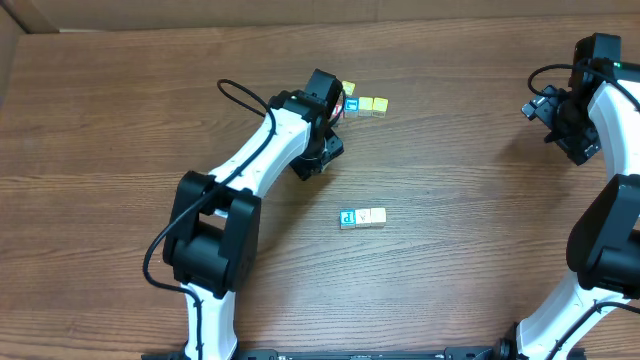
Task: Flip 5 blocks
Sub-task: 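Lower the left gripper and grasp the green Z block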
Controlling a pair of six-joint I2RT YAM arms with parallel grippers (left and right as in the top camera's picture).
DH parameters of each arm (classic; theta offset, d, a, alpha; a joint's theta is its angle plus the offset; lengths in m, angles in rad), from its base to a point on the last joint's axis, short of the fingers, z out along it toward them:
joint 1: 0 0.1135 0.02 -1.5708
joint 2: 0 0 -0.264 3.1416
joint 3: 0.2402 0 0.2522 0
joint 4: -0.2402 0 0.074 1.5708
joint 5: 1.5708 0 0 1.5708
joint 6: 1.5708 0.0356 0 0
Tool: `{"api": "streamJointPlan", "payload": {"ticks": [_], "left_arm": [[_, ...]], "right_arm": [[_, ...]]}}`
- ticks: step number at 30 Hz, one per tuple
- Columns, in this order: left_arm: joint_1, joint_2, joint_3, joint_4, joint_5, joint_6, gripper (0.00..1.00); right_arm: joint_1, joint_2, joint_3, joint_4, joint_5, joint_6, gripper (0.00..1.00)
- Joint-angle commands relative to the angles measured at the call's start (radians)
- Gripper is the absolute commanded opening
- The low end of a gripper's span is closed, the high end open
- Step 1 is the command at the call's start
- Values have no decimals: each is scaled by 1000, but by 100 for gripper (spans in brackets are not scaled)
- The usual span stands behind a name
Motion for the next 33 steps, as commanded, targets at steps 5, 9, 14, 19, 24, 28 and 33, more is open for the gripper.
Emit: {"api": "streamJointPlan", "payload": {"ticks": [5, 9, 14, 19, 24, 28, 33], "left_arm": [[-7, 27, -5, 32, -19, 21, 46], [-9, 27, -5, 38, -22, 21, 47], [-18, 27, -11, 38, -40, 18, 47], [-22, 27, -12, 47, -84, -7, 48], [-25, 27, -16, 46, -91, -7, 49], [-27, 27, -18, 51, -105, -34, 50], [-29, 27, -18, 63, -93, -36, 50]], "right_arm": [[0, -27, 17, 2, 10, -3, 100], [0, -27, 17, 2, 10, -4, 100], [0, -27, 17, 2, 10, -4, 100], [0, -27, 17, 2, 10, -4, 100], [0, -27, 17, 2, 10, -4, 100], [0, -27, 17, 2, 10, -4, 100], [0, -27, 17, 1, 10, -4, 100]]}}
